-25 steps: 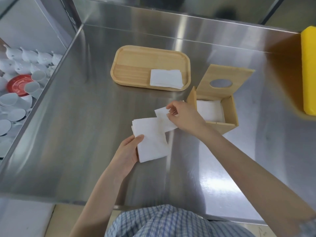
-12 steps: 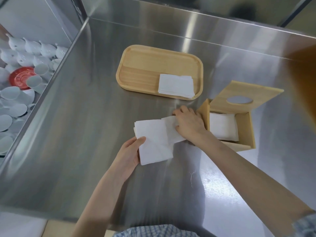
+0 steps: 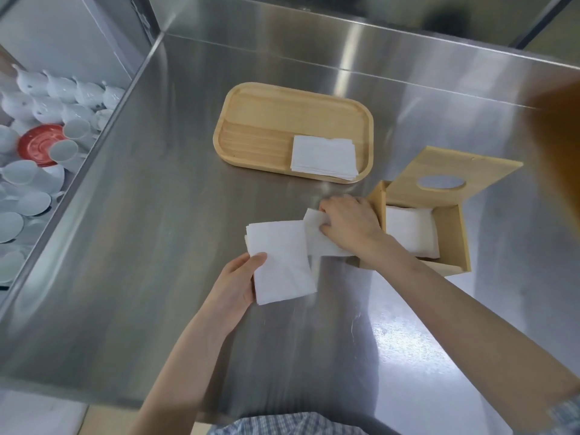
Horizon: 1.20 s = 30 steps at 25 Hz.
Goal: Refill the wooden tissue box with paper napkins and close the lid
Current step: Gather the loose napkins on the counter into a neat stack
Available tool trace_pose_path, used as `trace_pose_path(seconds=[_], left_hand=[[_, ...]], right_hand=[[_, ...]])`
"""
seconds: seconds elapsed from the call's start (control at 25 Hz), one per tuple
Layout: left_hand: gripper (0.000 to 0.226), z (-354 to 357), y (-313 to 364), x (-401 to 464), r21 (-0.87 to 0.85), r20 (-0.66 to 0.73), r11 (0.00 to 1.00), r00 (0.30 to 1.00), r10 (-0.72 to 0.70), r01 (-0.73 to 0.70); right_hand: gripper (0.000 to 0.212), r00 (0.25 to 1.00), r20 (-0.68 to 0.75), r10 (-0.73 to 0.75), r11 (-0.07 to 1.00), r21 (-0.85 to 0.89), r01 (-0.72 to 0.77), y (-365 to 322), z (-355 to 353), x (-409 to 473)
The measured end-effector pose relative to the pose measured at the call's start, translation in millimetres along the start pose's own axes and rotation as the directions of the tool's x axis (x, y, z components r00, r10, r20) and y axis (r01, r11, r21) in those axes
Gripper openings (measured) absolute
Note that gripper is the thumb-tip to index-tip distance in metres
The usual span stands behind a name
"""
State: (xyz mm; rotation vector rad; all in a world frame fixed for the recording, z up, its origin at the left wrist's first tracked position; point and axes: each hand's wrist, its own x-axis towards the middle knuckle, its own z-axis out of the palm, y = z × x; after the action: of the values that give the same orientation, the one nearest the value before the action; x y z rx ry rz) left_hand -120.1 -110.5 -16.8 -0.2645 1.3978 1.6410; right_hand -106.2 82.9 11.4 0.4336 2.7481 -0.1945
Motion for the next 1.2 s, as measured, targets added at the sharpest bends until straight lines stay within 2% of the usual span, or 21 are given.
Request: trace_pose_path(seconds=[0.12,0.28,0.4,0.48,0.56,0.64,0.68,0.76,0.84,0.96,1.2], left_hand=[[0.023,-1,-2,-9,-0.006,0.005,1.0,1.0,0.023,-0.023],[0.023,3,-5,-20,0.017,0.008,0.998,0.998,0.059,-0.059],[0.023,8,-9,-29,0.036,0.045,0.996,0.996,0.078,-0.08],[0.023,12,-13,-33,0.048,0.068,0.995,0.994,0.085,-0.088],[0.024,18,-16,-38,0.044,0.076,0.994,0.992,0.098,-0.101],[0.025,23,-19,-41,0.038,0.097,0.993,0.989,0.111,-0.115],[0.025,25,-20,-43,0.038,0.103,0.993,0.988,0.111,-0.116],[0.029,29,-22,-47,0.059,0.091,0.992,0.99,0.106,-0.111],[0.032,31,-24,-49,0.083,0.091,0.991,0.991,0.1,-0.107],[0.03,30,-25,-49,0.075,0.109,0.992,0.99,0.09,-0.098],[0.037,30,-26,-46,0.015,0.156,0.997,0.986,0.067,-0.07]], right_hand=[[0.004,0.994,-0.107,0.016,0.996,0.085,-0.007,-2,-16,-10],[0.014,0.972,-0.215,0.095,0.959,0.281,-0.032,-2,-32,-38],[0.014,0.95,-0.279,0.137,0.874,0.485,0.016,2,-41,-70],[0.011,0.948,-0.253,0.191,0.732,0.68,0.034,4,-46,-94],[0.01,0.971,-0.142,0.192,0.451,0.892,0.041,3,-45,-115],[0.007,0.992,0.0,0.124,0.152,0.988,-0.019,3,-37,-125],[0.005,0.995,0.046,0.091,0.091,0.994,-0.054,2,-30,-126],[0.004,0.992,0.105,0.066,0.093,0.989,-0.111,-5,-15,-127],[0.002,0.986,0.143,0.089,0.161,0.975,-0.156,-12,-2,-126],[0.006,0.976,0.144,0.161,0.262,0.948,-0.183,-18,10,-122],[0.019,0.967,0.127,0.223,0.337,0.921,-0.198,-20,19,-116]])
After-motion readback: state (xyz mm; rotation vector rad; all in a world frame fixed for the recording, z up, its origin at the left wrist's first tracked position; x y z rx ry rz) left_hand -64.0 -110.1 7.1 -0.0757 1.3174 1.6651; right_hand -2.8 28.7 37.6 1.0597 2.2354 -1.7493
